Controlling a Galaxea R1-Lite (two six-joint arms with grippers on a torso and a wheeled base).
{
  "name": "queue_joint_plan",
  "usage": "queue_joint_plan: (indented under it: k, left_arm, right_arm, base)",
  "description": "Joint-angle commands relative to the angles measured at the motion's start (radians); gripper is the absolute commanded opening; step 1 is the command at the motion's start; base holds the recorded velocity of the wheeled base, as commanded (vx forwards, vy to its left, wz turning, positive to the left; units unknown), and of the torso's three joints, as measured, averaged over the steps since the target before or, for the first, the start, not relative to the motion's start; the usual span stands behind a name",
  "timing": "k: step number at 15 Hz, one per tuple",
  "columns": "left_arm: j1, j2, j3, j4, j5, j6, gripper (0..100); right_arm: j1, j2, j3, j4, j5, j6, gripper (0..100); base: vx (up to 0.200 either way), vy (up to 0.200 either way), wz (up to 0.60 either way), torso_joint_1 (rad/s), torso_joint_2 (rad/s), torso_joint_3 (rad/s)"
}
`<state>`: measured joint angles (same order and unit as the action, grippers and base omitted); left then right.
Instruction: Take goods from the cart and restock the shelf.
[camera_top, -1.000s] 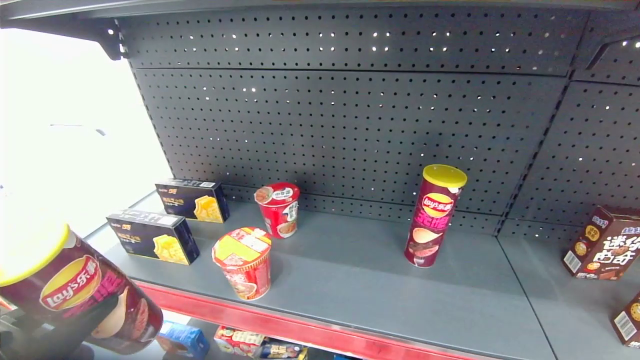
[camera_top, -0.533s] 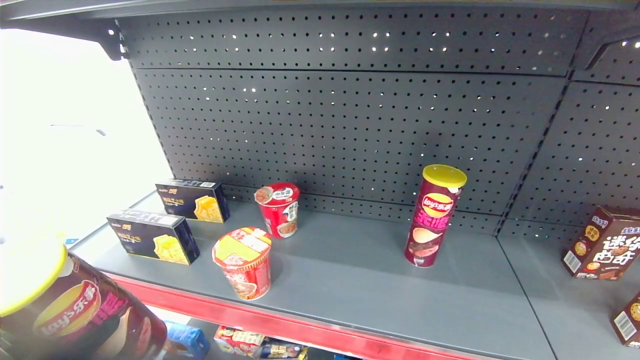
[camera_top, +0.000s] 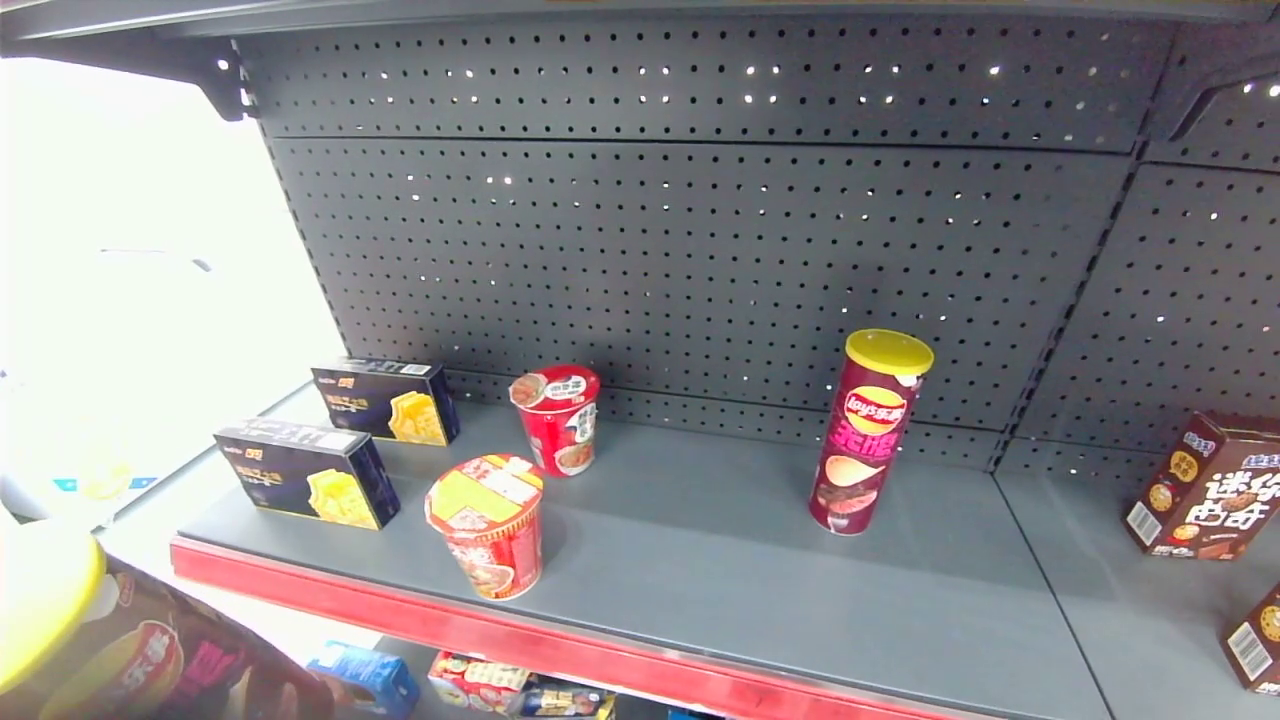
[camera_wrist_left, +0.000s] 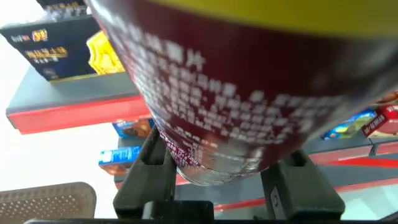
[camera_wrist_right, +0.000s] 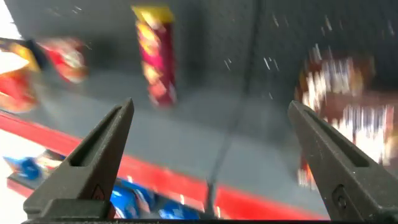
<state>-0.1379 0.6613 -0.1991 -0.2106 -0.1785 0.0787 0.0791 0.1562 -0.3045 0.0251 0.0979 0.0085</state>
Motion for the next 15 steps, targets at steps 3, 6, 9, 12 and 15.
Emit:
queue_joint_plan:
  k: [3,6,9,12,15]
  left_arm:
    - [-0.008,-0.009,-0.013,0.002,0.004,0.001,0]
    - [-0.008,0.001,-0.020,0.000,0.002,-0.002,0]
    - [-0.008,0.000,-0.023,-0.001,0.004,-0.005,0]
    - [-0.008,0.003,-0.031,0.002,0.002,-0.011,0]
    - [-0.006,-0.003,-0.022,0.002,0.002,-0.011,0]
  right_arm:
    - [0.080,0.341,-0.139,-0.116,0.033,-0.039,100]
    - [0.148,0.485,-0.194,-0.131,0.069,-0.081,100]
    - [0.225,0.591,-0.197,-0.166,0.068,-0.078,100]
    - [0.241,0.740,-0.208,-0.208,0.066,-0.073,100]
    - [0.235,0.882,-0.228,-0.300,0.069,-0.074,100]
  base:
    - [0.000,0.000,0.00,0.000,0.00,0.000]
    - [0.000,0.000,0.00,0.000,0.00,0.000]
    - [0.000,0.000,0.00,0.000,0.00,0.000]
    - [0.000,0.000,0.00,0.000,0.00,0.000]
    - [0.000,0.000,0.00,0.000,0.00,0.000]
